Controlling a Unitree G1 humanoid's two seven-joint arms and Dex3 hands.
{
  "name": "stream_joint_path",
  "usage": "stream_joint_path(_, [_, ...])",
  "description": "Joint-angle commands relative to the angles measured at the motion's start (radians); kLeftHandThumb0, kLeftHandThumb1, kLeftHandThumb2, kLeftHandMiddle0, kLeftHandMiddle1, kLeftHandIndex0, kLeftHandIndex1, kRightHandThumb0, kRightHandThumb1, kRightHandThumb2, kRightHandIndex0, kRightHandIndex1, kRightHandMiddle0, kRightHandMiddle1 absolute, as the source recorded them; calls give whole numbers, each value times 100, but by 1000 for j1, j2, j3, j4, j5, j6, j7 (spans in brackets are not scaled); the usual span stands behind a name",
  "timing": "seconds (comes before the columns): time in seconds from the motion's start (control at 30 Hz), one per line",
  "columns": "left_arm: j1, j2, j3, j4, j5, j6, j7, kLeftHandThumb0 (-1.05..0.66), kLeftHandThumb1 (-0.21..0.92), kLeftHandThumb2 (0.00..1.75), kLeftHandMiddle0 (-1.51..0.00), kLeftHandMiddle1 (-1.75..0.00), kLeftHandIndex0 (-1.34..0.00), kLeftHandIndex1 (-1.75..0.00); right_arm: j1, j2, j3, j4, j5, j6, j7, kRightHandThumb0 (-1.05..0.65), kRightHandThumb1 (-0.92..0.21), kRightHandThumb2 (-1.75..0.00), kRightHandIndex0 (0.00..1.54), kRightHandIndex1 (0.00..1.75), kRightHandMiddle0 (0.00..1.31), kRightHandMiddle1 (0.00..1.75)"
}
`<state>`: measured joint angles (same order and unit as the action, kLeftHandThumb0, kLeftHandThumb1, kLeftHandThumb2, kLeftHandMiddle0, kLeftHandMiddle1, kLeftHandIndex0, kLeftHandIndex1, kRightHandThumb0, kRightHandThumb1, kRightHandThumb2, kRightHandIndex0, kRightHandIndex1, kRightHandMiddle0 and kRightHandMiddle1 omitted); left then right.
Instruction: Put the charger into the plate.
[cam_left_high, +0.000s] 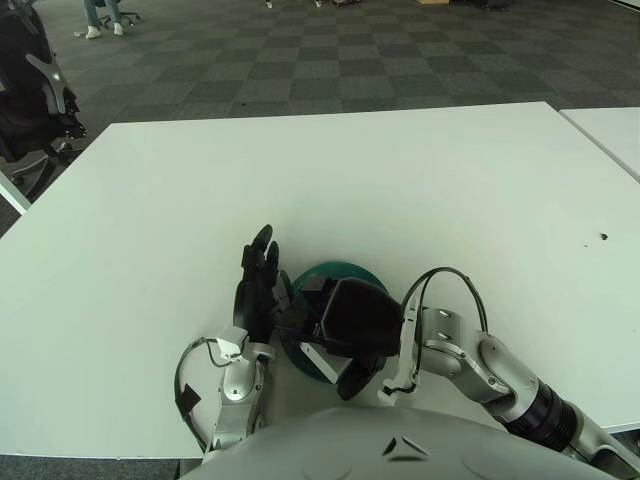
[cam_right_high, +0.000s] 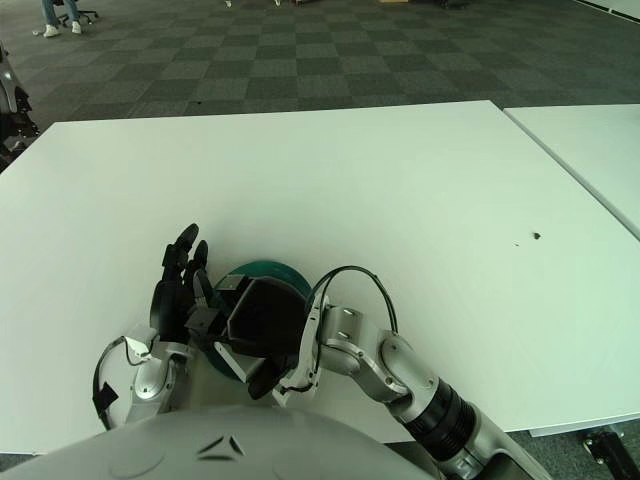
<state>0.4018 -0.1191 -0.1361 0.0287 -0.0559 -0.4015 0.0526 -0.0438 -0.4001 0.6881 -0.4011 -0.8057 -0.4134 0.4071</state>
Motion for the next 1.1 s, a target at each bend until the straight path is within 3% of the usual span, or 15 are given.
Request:
stream_joint_path(0.0, [32, -40, -29, -20, 32, 74, 32, -93, 92, 103, -24, -1, 0, -59, -98, 10, -47, 58, 46, 9, 35, -46, -38, -123, 114, 175, 56, 175])
stream_joint_path(0.17, [43, -17, -32, -36, 36, 95, 30, -92, 92, 104, -25, -1, 0, -59, -134, -18, -36, 59, 18, -14, 94, -47, -35, -127, 114, 175, 58, 175])
stream_joint_path(0.37, [35, -8, -26, -19, 16, 87, 14, -91, 92, 104, -25, -1, 0, -60, -134, -11, -8, 74, -4, -35, 86, -47, -36, -125, 113, 175, 58, 175])
stream_joint_path(0.47, [23, -6, -18, 3, 1, 76, 1, -91, 92, 104, -26, -1, 0, -60, -90, -18, -2, 37, -26, -35, 76, -46, -37, -124, 112, 175, 57, 175])
stream_joint_path(0.6, [5, -9, -6, 36, -27, 64, -16, -92, 92, 104, -25, -1, 0, -61, -126, 8, -12, 78, -79, -26, 45, -45, -40, -121, 112, 175, 55, 175])
stream_joint_path(0.8, [-16, -15, 4, 56, -96, 70, -61, -90, 92, 103, -24, 0, 0, -59, -135, 20, -25, 94, -140, -39, -16, -41, -60, -96, 96, 175, 40, 175])
stream_joint_path(1.0, [-26, -20, 12, 61, -149, 89, -85, -88, 92, 101, -24, 0, 0, -58, -117, 15, -38, 100, -178, -47, -84, -39, -71, -81, 79, 175, 33, 175])
stream_joint_path(1.07, [-28, -25, 17, 64, -167, 90, -91, -88, 92, 100, -24, -1, 0, -58, -118, 11, -40, 109, -175, -58, -101, -62, -81, -74, 76, 175, 30, 175])
